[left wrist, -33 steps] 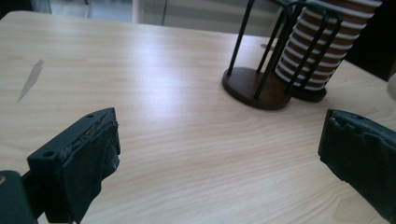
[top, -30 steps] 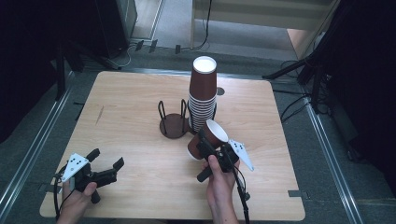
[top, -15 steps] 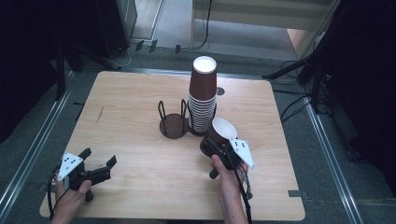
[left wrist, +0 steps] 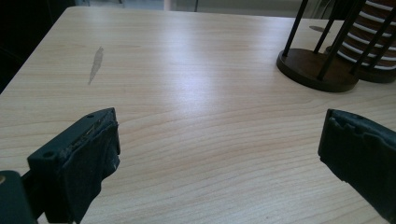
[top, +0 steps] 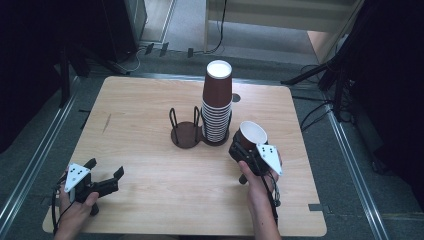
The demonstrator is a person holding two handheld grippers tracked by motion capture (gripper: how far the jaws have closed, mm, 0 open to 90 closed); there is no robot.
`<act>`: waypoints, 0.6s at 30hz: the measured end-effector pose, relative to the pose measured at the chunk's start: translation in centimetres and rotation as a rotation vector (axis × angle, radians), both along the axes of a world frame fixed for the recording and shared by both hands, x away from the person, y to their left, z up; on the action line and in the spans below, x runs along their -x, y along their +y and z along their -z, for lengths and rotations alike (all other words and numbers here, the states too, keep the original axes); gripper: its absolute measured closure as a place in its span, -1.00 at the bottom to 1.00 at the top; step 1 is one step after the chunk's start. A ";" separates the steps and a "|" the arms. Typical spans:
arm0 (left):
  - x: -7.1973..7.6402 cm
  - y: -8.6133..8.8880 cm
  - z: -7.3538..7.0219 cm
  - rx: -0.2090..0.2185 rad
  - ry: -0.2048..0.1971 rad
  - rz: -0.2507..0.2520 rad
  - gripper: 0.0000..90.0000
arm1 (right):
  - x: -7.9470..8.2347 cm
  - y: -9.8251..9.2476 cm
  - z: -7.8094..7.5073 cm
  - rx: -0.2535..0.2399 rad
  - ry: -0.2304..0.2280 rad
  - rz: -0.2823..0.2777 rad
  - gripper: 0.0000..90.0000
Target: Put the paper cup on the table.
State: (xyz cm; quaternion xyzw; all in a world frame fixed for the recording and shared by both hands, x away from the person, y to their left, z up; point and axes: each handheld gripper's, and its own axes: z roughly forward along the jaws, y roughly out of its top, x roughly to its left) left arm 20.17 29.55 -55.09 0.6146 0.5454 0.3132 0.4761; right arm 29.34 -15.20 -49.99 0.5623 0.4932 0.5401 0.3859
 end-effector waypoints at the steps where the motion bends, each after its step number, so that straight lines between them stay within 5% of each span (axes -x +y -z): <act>1: 0.0 0.0 0.0 0.001 -0.002 -0.005 -1.00 | -0.2 -0.3 0.0 -0.006 0.004 0.005 -0.79; 8: -0.1 0.1 0.0 0.005 -0.004 -0.014 -1.00 | -1.5 -1.9 0.0 0.005 -0.050 0.011 -0.79; 15: -0.2 0.2 0.0 0.016 0.005 -0.018 -1.00 | -3.0 -2.6 -0.1 0.060 -0.046 0.037 -0.79; 18: -0.2 0.2 0.0 0.017 0.008 -0.019 -1.00 | -3.5 -2.8 0.0 0.046 -0.068 0.033 -0.78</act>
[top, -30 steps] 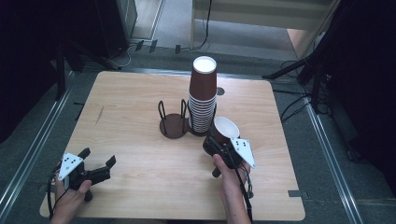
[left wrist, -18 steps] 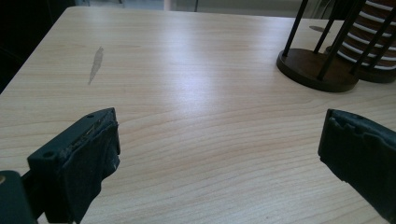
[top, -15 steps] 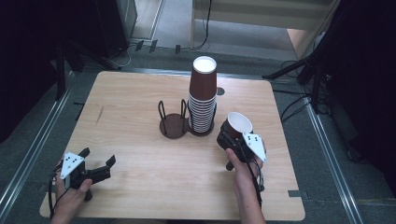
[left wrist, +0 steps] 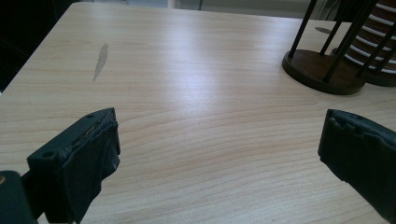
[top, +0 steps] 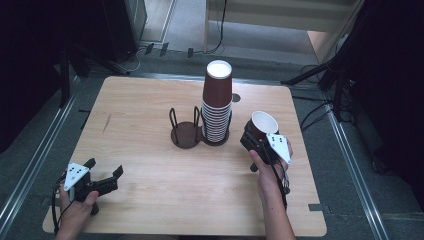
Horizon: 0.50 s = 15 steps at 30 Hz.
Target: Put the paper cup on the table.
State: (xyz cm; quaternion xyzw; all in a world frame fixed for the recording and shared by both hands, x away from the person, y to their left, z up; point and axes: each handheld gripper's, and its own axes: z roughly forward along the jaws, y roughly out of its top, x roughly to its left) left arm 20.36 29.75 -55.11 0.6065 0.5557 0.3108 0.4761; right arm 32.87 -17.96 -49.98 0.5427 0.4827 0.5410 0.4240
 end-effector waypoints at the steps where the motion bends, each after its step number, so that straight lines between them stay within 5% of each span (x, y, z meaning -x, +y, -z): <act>1: 0.0 0.0 0.0 0.001 0.001 0.000 -1.00 | -0.2 -0.1 0.1 0.000 -0.005 0.001 -0.78; 6: 0.0 -0.1 0.0 -0.006 0.001 -0.007 -1.00 | -1.5 -0.7 0.6 0.063 0.008 0.053 -0.78; 15: 0.0 -0.1 0.0 -0.010 0.003 -0.005 -1.00 | -3.3 -2.2 1.3 0.089 0.019 0.072 -0.78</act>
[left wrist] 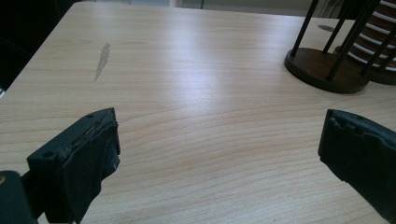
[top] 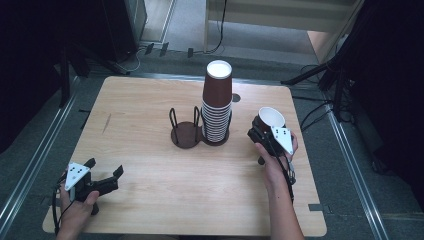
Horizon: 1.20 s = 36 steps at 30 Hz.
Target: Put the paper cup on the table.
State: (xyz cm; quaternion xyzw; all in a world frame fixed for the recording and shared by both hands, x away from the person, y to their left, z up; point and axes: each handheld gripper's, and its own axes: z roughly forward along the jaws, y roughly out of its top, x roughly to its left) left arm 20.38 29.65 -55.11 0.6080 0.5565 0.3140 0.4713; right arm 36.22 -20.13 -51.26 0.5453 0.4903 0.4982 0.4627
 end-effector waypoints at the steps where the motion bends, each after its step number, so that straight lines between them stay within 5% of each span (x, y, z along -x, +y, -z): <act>1: 0.0 0.0 0.0 0.000 0.002 0.000 -1.00 | -0.1 -0.1 0.1 0.004 0.000 -0.006 -0.78; 7: 0.0 0.0 0.0 -0.004 0.000 0.001 -1.00 | -0.8 -0.4 0.6 0.060 0.004 -0.013 -0.78; 14: 0.0 -0.1 0.0 -0.006 0.001 0.001 -1.00 | -1.5 -0.4 0.8 0.034 -0.022 0.007 -0.78; 36: 0.0 0.0 0.0 0.003 0.003 0.002 -1.00 | -2.7 0.2 2.0 0.020 0.037 0.031 -0.79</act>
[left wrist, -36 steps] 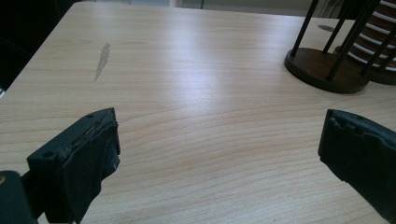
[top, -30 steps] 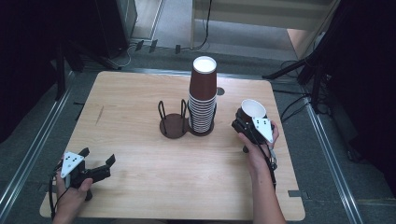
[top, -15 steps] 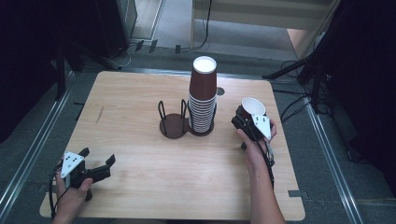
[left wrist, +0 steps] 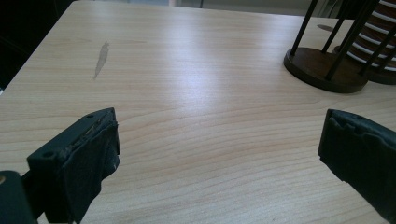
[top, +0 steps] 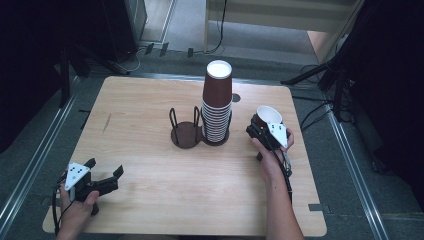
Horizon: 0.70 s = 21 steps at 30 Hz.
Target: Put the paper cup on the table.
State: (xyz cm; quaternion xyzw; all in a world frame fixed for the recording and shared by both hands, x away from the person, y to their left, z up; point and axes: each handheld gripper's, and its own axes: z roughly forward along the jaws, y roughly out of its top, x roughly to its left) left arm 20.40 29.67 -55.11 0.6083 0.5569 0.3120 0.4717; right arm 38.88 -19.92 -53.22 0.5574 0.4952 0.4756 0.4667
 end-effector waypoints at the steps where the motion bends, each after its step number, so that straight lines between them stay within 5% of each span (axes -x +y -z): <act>1: 0.0 0.0 0.0 0.000 0.001 0.001 -1.00 | 0.0 0.1 0.0 -0.003 -0.001 -0.001 -0.79; 21: -0.1 0.1 0.0 0.009 0.009 0.005 -1.00 | 0.4 0.8 0.6 0.013 0.033 -0.015 -0.81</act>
